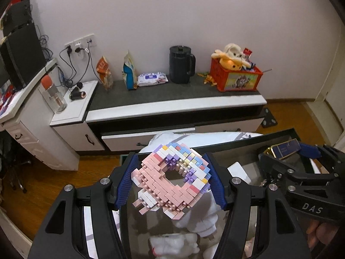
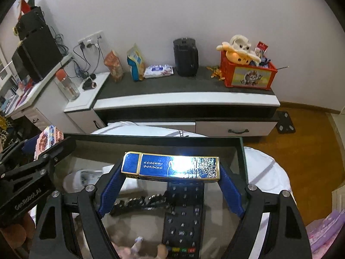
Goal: Organize rigid objects
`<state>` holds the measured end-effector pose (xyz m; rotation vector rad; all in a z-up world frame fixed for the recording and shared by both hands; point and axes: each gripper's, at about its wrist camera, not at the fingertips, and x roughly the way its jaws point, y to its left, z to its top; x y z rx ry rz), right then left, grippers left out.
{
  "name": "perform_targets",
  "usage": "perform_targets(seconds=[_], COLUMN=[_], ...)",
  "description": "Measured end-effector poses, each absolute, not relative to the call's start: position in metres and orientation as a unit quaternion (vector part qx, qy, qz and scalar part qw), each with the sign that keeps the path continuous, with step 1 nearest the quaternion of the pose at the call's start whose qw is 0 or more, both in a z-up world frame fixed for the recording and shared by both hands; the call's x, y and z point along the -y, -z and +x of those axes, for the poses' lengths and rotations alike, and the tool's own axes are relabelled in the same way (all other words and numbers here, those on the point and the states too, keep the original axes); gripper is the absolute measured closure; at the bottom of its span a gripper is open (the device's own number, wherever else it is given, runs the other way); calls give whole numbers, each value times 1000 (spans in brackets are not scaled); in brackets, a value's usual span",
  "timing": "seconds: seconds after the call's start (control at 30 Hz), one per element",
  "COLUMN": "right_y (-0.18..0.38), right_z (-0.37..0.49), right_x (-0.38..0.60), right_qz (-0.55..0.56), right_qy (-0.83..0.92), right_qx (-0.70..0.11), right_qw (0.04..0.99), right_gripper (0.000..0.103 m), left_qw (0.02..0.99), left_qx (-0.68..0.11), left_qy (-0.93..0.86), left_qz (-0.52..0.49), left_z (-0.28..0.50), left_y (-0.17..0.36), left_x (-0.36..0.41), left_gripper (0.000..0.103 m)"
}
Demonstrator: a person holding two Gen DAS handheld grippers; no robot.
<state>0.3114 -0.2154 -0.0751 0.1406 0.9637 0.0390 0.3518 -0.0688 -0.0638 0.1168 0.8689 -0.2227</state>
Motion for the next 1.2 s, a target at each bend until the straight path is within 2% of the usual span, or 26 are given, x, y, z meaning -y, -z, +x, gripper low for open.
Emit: perform_targets(seconds=[0.1,0.13,0.23,0.3,0.37,0.8,1.2], right_y=[84,86,89,85,82,57,18], right_z=[317,318,318,315,312,283,206], right_x=[214,213,212,215,217,208,192], right_qz=[65,63,55,50,59,71,64], right_qy=[-23,-25,-20,-5,-19,-27,-32], right_qx=[-476,-481,-486,-482,-481,-465,-430], right_qw=[877,874,872,875,874,882,900], right_gripper=[19,18,14,0,0,0,0], left_qw=[892,890,892,893,895,904,921], left_qx=[-436,-439,-437,-436,-433,-418,-384], left_qy=[100,97,78,71,67,50,44], left_qz=[69,73,84,80,80,71,36], left_z=[358,359,361,359,357,315,220], left_y=[74,76,77,74,70,41,4], left_x=[74,74,75,69,66,51,23], left_gripper=[38,29,13,7,2,1,0])
